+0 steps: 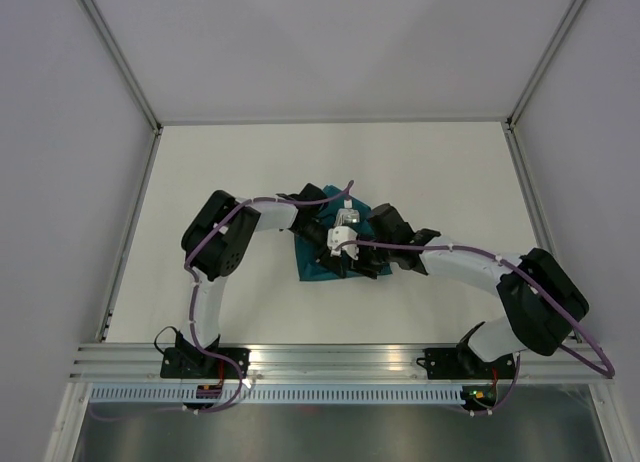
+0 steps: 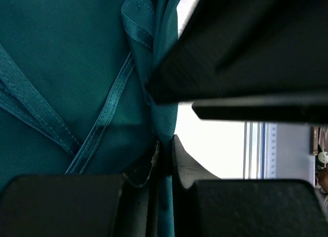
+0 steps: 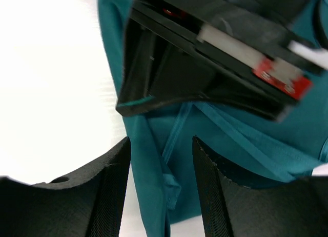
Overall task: Fold the napkin, place the utensils inside, and roll it up
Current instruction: Roll the napkin at the center of the board.
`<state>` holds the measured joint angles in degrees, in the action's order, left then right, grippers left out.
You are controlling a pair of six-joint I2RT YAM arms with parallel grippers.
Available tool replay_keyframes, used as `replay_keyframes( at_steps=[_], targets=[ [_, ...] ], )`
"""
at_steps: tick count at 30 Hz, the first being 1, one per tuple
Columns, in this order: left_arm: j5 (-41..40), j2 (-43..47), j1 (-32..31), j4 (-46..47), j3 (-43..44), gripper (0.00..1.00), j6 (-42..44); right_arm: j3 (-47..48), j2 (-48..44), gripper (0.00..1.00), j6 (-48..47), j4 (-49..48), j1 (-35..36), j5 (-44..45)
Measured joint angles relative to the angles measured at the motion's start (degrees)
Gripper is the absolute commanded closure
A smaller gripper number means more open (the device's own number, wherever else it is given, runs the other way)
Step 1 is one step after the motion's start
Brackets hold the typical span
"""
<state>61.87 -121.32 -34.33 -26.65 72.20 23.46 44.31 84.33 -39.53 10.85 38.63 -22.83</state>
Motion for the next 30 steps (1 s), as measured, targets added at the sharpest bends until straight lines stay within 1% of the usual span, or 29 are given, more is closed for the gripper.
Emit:
replay_keyframes(
  at_steps=[5,14,19,21,26,28,30],
  targets=[
    [0.5,-0.4,0.2,-0.7,0.3,0.98,-0.1,-0.9,0.1,0.43,-1.4,-1.4,4.1,2.4],
    [1.6,-1.5,0.4,-2.0,1.3,0.98,-0.1,-0.9,1.9,0.44,-2.9,-1.8,7.6,5.0],
    [1.9,-1.7,0.5,-2.0,1.4,0.98,-0.1,-1.6,4.0,0.47,-3.7,-3.2,8.3,6.4],
    [1.9,-1.7,0.5,-2.1,1.4,0.98,-0.1,-1.6,4.7,0.52,-4.1,-3.3,8.4,6.9],
    [1.9,-1.8,0.5,-2.4,1.6,0.98,-0.1,-1.0,5.8,0.53,-5.0,-3.1,8.4,7.3],
    [1.9,-1.8,0.5,-2.6,1.6,0.98,-0.1,-0.6,6.1,0.62,-5.4,-2.5,8.4,7.3],
    [1.8,-1.8,0.5,-2.8,1.7,0.98,-0.1,0.0,6.6,0.76,-5.7,-1.9,8.5,7.3]
  ],
)
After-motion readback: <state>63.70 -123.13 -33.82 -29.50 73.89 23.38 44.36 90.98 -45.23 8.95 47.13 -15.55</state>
